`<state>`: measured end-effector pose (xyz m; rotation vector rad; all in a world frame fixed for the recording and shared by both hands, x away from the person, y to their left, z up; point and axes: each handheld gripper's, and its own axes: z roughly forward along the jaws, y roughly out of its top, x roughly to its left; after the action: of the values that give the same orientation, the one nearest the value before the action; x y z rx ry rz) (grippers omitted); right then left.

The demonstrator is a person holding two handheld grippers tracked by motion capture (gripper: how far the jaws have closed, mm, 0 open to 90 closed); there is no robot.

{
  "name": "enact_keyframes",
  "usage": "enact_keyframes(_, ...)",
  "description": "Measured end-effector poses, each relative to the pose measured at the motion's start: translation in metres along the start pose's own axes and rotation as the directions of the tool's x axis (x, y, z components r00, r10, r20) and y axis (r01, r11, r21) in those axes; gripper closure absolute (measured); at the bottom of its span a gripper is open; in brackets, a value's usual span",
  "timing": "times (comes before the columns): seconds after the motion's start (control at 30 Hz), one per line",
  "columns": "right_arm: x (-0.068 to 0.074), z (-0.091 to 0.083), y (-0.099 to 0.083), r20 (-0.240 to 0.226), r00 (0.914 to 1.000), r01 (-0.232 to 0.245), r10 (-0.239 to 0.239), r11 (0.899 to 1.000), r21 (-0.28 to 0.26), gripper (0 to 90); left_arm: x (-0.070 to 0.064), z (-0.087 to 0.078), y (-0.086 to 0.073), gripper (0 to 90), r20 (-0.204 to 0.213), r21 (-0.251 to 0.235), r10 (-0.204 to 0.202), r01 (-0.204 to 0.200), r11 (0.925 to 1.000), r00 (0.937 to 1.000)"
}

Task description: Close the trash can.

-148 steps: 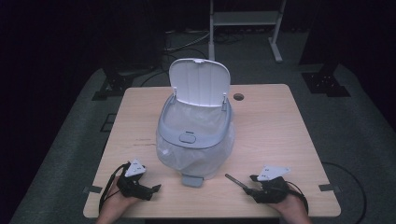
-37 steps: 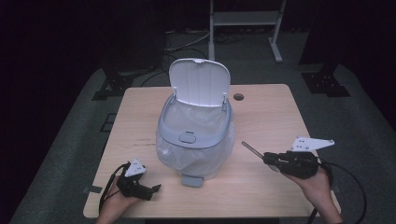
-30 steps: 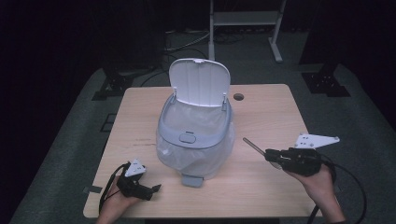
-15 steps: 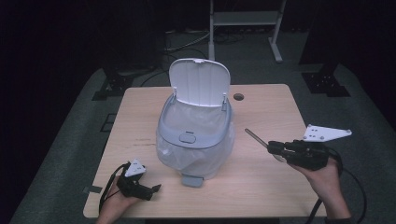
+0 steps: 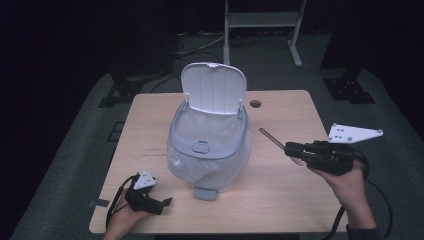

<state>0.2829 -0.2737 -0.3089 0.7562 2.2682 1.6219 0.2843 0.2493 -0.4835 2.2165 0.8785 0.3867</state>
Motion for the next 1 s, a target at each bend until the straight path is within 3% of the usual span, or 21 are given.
enact_keyframes(0.53,0.007,0.012,0.03,-0.043,0.9985,0.033,-0.034,0.999,-0.034,79.3,0.0,0.0,0.0,0.0,0.0,-0.002,0.0,0.0,1.0,1.0)
enact_keyframes(1.0,0.014,0.029,0.079,-0.094,0.9908,0.089,-0.097,0.993,-0.079,79.3,0.0,0.0,0.0,0.0,0.0,-0.002,-0.001,0.001,1.0,1.0)
